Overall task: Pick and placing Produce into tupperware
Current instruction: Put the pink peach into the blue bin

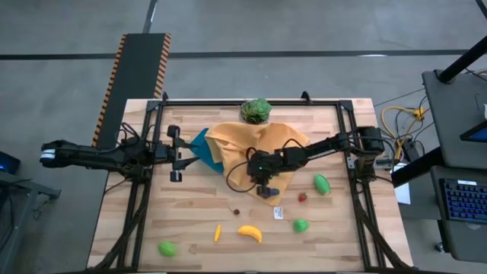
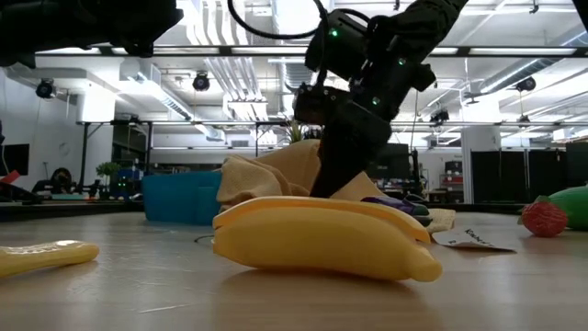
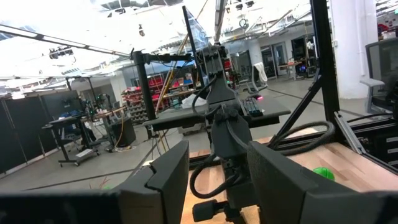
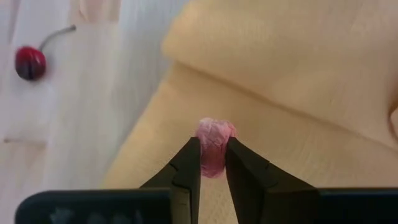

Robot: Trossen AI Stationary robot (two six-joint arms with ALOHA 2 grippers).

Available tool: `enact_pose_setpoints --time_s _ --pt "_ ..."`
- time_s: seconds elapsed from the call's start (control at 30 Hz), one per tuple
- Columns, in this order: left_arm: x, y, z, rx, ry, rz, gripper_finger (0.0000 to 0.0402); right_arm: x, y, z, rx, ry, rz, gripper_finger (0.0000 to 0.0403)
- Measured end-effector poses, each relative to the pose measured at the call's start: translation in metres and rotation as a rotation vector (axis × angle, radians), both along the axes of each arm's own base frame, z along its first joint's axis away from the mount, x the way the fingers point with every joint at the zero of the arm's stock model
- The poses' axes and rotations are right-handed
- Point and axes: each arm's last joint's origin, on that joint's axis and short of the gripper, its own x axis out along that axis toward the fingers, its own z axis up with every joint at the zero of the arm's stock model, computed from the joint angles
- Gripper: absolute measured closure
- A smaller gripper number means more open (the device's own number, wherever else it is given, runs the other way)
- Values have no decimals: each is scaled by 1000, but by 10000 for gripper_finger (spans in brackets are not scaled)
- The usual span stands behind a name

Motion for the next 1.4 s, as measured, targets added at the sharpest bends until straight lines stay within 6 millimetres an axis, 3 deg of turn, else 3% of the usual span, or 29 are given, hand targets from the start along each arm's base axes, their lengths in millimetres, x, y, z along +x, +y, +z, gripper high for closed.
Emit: enact_pose_setpoints --time_s 0.23,0.97,1.2,1.4 --pt "0 0 0 0 0 0 250 9 0 17 -15 -11 22 346" --pt "0 0 0 -1 1 0 250 48 -4 103 -218 -239 123 347" --pt "-1 0 1 0 -4 0 250 56 -14 112 -250 -356 108 347" --pt "-6 0 5 -1 -40 0 250 66 -23 106 -276 -415 101 347"
